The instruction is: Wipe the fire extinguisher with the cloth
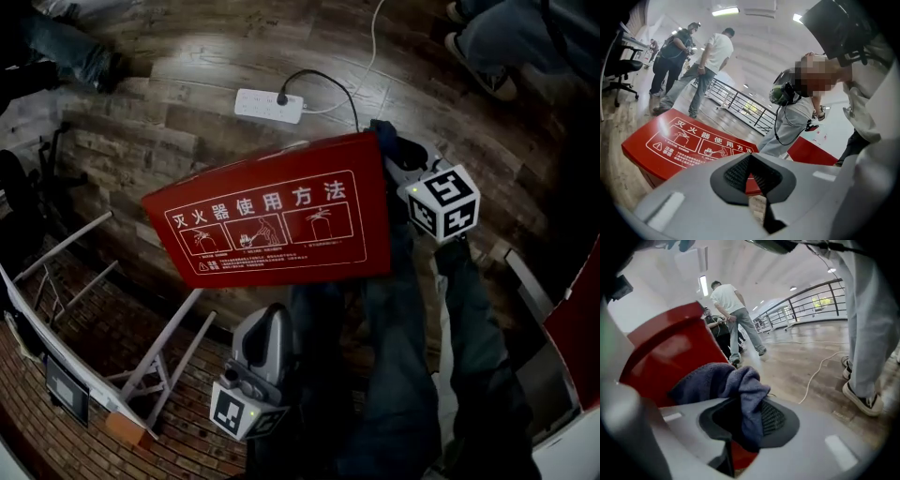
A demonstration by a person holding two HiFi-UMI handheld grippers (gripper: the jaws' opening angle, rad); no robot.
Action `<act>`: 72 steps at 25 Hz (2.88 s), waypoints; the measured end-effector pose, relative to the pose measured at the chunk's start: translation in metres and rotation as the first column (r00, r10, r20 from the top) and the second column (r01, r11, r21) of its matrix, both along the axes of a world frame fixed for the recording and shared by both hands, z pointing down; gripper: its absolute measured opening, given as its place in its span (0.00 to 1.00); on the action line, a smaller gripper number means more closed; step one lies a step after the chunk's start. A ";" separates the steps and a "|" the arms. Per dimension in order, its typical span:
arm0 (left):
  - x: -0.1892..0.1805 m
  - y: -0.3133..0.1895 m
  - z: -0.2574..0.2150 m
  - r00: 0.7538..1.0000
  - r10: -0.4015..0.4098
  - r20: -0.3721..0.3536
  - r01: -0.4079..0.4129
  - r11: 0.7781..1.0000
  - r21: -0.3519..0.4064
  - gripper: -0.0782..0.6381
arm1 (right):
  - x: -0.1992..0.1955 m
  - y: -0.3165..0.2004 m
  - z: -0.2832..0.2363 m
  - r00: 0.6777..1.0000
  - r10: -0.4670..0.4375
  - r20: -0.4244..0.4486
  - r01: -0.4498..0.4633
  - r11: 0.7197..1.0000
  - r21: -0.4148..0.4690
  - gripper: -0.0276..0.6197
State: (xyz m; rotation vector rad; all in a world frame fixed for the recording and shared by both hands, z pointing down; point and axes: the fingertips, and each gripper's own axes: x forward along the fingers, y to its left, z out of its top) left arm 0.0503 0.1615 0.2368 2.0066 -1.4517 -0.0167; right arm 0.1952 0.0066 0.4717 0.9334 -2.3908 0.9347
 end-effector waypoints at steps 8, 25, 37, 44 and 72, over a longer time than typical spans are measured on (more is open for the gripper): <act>0.001 0.005 0.019 0.999 -0.034 -0.008 0.034 0.998 -0.052 0.12 | 0.008 0.113 0.021 0.988 -0.140 0.070 0.151 0.970 -0.193 0.21; -0.007 0.006 0.025 0.999 -0.016 -0.043 0.013 0.998 -0.069 0.12 | 0.011 0.145 0.057 0.992 -0.128 -0.025 0.117 0.959 -0.258 0.21; -0.070 0.014 0.016 0.998 0.031 -0.057 -0.033 0.998 -0.045 0.12 | -0.107 0.199 -0.079 0.996 -0.079 -0.032 0.081 0.996 0.046 0.21; -0.149 0.028 0.015 1.000 -0.013 0.016 0.014 0.999 -0.033 0.12 | -0.242 0.220 -0.082 0.977 -0.197 0.075 0.196 0.980 0.020 0.21; -0.201 0.049 0.020 0.998 -0.063 -0.018 0.063 0.997 -0.043 0.12 | -0.296 0.218 -0.092 0.962 -0.266 0.059 0.255 0.955 0.154 0.21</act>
